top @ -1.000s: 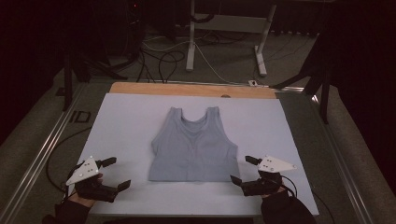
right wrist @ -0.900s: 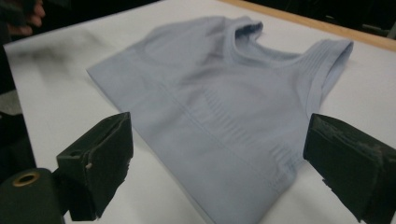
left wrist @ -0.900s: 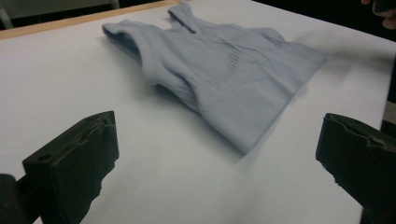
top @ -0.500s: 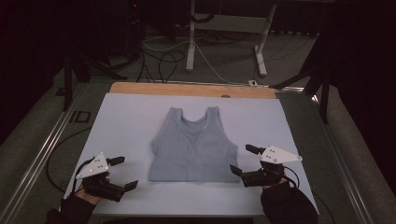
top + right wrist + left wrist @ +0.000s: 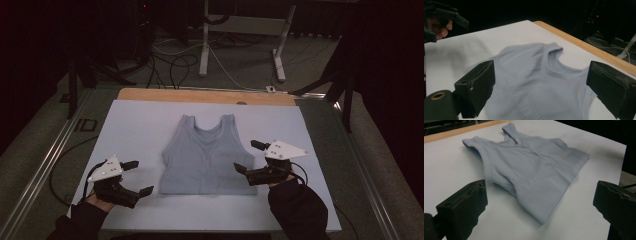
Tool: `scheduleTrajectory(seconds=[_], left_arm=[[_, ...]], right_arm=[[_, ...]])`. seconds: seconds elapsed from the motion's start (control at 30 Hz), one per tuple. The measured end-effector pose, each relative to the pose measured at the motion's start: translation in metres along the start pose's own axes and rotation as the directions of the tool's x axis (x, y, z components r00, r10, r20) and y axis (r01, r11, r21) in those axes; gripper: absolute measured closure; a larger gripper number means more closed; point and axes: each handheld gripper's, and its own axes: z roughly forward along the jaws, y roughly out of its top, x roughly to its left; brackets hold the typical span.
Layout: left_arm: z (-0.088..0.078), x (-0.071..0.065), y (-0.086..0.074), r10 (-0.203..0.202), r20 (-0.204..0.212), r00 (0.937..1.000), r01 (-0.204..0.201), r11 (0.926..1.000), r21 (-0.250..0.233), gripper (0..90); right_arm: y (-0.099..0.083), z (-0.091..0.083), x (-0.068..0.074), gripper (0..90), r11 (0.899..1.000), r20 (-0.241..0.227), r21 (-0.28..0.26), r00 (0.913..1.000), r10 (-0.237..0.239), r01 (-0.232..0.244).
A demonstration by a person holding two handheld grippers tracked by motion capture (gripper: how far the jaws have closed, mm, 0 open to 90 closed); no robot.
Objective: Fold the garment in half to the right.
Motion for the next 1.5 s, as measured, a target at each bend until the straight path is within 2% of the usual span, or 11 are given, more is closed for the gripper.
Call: scheduleTrajectory(seconds=[0.2,0.5,0.6,0.73,0.97,1.07,1.17,1.2,1.33,1.43,1.5], left_arm=[[0.004,-0.002,0.006,0.014,-0.010,0.9999,-0.013,0.9998,0.011,0.2],[0.007,-0.003,0.019,-0.009,-0.044,0.9990,0.009,1.0000,0.001,0.2],[0.012,-0.005,0.024,-0.010,-0.096,0.9954,0.012,0.9998,0.014,0.2],[0.016,-0.006,0.028,-0.036,-0.119,0.9922,0.037,0.9993,0.003,0.2],[0.026,-0.004,0.028,-0.055,-0.144,0.9880,0.060,0.9978,0.027,0.2],[0.033,-0.003,0.026,-0.071,-0.132,0.9887,0.077,0.9960,0.044,0.2],[0.041,-0.003,0.021,-0.050,-0.168,0.9844,0.061,0.9962,0.062,0.2],[0.043,-0.003,0.019,-0.054,-0.168,0.9844,0.066,0.9957,0.066,0.2],[0.052,-0.001,0.012,-0.080,-0.153,0.9849,0.097,0.9895,0.107,0.2],[0.057,0.000,0.007,-0.120,-0.125,0.9849,0.138,0.9797,0.146,0.2],[0.061,-0.001,0.003,-0.111,-0.148,0.9828,0.136,0.9757,0.172,0.2]], right_arm=[[0.012,0.020,0.000,8.4,1.000,-0.014,0.005,0.9997,-0.018,0.018],[0.026,0.052,0.005,8.4,0.999,-0.039,0.010,0.9985,-0.040,0.040],[0.030,0.064,0.005,8.4,0.999,-0.046,0.011,0.9982,-0.039,0.039],[0.035,0.076,0.005,8.4,0.999,-0.056,0.005,0.9979,-0.033,0.033],[0.045,0.097,0.007,8.4,0.999,-0.068,0.003,0.9966,-0.047,0.047],[0.046,0.107,0.008,8.4,0.999,-0.077,0.009,0.9961,-0.044,0.045],[0.047,0.116,0.009,8.4,0.999,-0.087,0.015,0.9955,-0.038,0.039],[0.047,0.118,0.011,8.4,0.999,-0.091,0.020,0.9956,-0.024,0.026],[0.043,0.127,0.011,8.4,0.999,-0.108,0.027,0.9934,-0.039,0.042],[0.040,0.131,0.011,8.4,0.999,-0.110,0.034,0.9936,-0.026,0.030],[0.038,0.134,0.011,8.4,0.999,-0.111,0.036,0.9936,-0.023,0.027]])
